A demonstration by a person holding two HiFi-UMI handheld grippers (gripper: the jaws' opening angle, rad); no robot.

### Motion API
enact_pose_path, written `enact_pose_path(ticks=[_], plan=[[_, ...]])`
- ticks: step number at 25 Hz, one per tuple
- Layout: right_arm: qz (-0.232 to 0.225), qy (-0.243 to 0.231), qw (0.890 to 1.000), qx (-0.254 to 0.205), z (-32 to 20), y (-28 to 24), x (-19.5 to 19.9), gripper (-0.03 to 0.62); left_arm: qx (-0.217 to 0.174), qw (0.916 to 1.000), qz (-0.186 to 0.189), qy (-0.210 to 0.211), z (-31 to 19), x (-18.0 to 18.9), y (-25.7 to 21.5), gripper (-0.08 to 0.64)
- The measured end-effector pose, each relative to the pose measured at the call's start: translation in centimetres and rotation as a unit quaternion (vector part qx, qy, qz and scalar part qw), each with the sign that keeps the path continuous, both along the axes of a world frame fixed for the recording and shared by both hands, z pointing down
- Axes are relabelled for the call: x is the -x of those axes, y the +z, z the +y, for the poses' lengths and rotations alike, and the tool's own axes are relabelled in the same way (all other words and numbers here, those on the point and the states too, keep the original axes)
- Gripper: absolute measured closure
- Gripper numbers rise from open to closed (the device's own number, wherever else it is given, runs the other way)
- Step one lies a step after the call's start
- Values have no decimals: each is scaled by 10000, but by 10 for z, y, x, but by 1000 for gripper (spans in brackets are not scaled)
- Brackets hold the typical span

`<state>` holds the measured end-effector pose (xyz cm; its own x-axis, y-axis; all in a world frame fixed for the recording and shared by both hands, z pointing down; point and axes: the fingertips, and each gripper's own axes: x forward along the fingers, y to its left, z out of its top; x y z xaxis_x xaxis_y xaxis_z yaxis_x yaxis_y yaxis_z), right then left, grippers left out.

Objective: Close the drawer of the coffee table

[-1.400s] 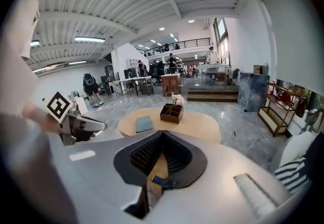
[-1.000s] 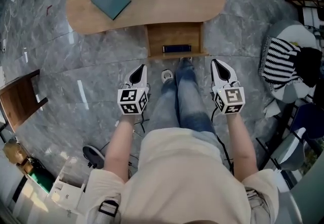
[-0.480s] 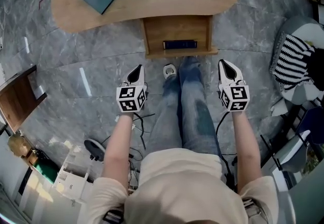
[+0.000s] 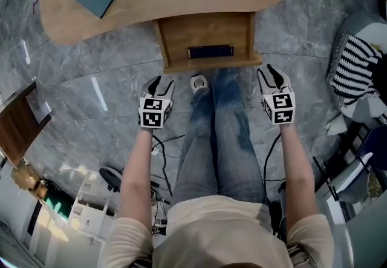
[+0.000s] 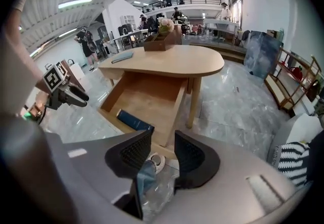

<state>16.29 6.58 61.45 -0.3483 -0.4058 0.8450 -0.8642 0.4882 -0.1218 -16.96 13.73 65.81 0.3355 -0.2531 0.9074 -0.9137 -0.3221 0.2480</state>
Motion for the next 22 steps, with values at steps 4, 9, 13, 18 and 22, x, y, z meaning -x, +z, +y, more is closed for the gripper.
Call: enact_pose_path(ticks=[4,9,13,18,22], plan=[[292,-493,9980,266,13,37,-7,400,161,9993,-285,164,7,7,35,292],[591,-1063,9918,390,18,76,-5,363,250,9978,-546,299,10,10,65,263],[785,-1207,9884,483,16,105,-10,345,235,9970,-687,271,8,7,87,238],[807,-1250,9875,527,13,130,-10,337,169,9943,-878,580,7,4,111,238],[785,-1254,9871,610,9,144,-9,337,159,9930,-964,657,-3,5,123,238]])
